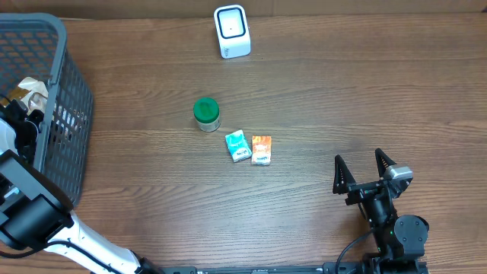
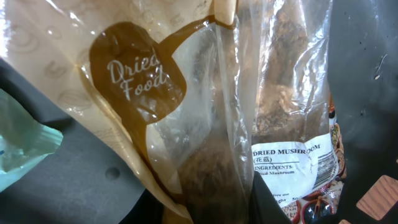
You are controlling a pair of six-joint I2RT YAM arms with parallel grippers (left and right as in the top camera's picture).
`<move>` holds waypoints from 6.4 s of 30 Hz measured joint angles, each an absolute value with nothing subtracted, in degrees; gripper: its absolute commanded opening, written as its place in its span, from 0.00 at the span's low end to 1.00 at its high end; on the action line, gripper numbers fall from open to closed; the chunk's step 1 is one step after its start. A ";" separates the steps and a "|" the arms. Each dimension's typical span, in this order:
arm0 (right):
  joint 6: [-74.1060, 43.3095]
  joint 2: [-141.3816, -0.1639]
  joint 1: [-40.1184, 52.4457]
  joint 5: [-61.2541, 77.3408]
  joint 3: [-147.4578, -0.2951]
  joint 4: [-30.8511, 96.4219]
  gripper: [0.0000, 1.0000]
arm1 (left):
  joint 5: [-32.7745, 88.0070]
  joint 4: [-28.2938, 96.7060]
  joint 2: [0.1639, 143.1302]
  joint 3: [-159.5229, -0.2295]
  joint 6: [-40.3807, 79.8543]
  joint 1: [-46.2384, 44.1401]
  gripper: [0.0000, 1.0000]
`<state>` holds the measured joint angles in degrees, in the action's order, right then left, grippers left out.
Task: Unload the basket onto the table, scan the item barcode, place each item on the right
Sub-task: 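Lift the Pantree bag out of the basket with the left gripper, then carry the bag toward the scanner and set it beside the tissue packs, then move the left gripper back into the basket toward the mint-green pack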
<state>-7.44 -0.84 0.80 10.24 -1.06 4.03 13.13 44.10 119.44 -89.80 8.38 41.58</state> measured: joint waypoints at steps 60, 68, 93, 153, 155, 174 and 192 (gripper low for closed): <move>-7.44 -0.84 0.80 10.24 -1.06 4.05 1.00 | 28.32 73.36 66.76 -78.00 -2.83 19.84 0.04; -7.46 -0.84 0.78 10.24 -1.06 4.08 1.00 | 28.29 64.18 70.54 -63.18 -3.53 12.56 0.04; -7.46 -0.84 0.78 10.24 -1.06 4.05 1.00 | 14.20 49.08 82.52 -52.75 15.46 -15.03 0.59; -7.46 -0.84 0.78 10.22 -1.06 4.08 1.00 | -12.91 52.82 88.29 -87.24 13.02 41.67 1.00; -7.46 -0.84 0.80 10.26 -1.06 4.08 1.00 | -13.06 52.21 89.49 -87.24 10.24 41.67 1.00; -7.44 -0.84 0.78 10.26 -1.06 4.08 1.00 | -13.96 50.59 104.31 -87.02 -9.30 42.52 0.91; -7.49 -0.84 0.80 10.24 -1.06 4.05 1.00 | -14.63 47.44 113.67 -86.70 -11.03 47.13 0.79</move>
<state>-7.49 -0.84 0.80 10.24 -1.06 4.05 -14.63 47.44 113.67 -86.70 -11.03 47.13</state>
